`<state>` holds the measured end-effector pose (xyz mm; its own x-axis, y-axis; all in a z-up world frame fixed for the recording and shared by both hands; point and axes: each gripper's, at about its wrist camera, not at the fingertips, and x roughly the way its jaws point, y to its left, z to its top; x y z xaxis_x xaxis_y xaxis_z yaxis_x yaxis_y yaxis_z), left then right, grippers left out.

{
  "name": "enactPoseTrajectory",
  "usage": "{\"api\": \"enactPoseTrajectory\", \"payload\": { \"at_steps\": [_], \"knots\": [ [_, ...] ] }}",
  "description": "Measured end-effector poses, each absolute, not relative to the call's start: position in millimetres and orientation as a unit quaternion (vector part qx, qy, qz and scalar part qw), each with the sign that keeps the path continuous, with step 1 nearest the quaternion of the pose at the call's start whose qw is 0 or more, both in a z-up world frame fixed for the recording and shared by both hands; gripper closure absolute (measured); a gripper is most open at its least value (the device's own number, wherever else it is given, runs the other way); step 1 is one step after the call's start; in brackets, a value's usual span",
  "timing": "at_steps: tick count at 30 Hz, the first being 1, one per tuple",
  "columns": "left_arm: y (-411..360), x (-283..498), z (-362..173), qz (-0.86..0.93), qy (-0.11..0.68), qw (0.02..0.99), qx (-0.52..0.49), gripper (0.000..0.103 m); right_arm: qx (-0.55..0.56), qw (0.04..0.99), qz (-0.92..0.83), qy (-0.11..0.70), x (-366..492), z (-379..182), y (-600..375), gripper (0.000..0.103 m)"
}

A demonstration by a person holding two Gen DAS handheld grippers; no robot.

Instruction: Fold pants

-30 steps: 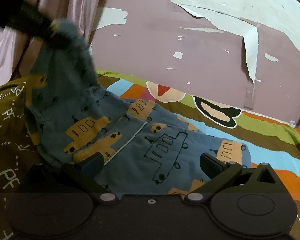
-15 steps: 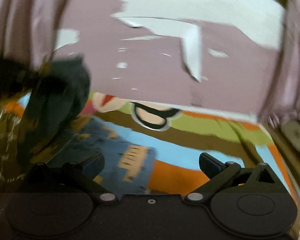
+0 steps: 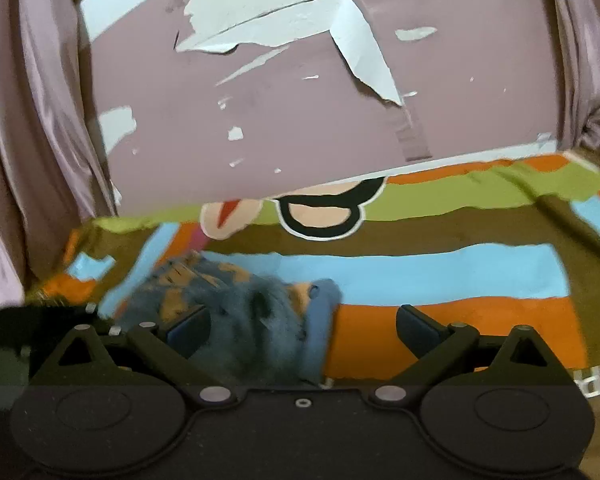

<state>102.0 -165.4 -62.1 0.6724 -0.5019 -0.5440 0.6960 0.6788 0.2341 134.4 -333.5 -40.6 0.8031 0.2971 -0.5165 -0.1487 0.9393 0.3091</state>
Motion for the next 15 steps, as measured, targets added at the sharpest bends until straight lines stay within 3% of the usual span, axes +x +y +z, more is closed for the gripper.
{"api": "enactPoseTrajectory", "payload": {
  "at_steps": [5,8,11,13,15],
  "knots": [
    [-167.2,95.1,-72.1,-0.321,0.241,0.885,0.236,0.049,0.195,0.929,0.140,0.281,146.0,-47.8,-342.1,0.007],
    [-175.3,96.7,-81.5,-0.309,0.253,0.876,0.268,0.054,0.201,0.925,0.141,0.290,153.8,-54.1,-340.8,0.018],
    [-176.5,101.1,-83.5,-0.317,0.268,0.872,0.261,0.073,0.196,0.921,0.147,0.303,159.7,-61.0,-334.6,0.044],
    [-174.3,104.8,-82.7,-0.320,0.276,0.871,0.249,0.089,0.185,0.920,0.148,0.312,160.2,-64.2,-329.7,0.077],
    [-169.4,106.5,-78.2,-0.321,0.281,0.875,0.226,0.095,0.178,0.922,0.143,0.312,158.0,-63.4,-328.5,0.092]
  ]
}}
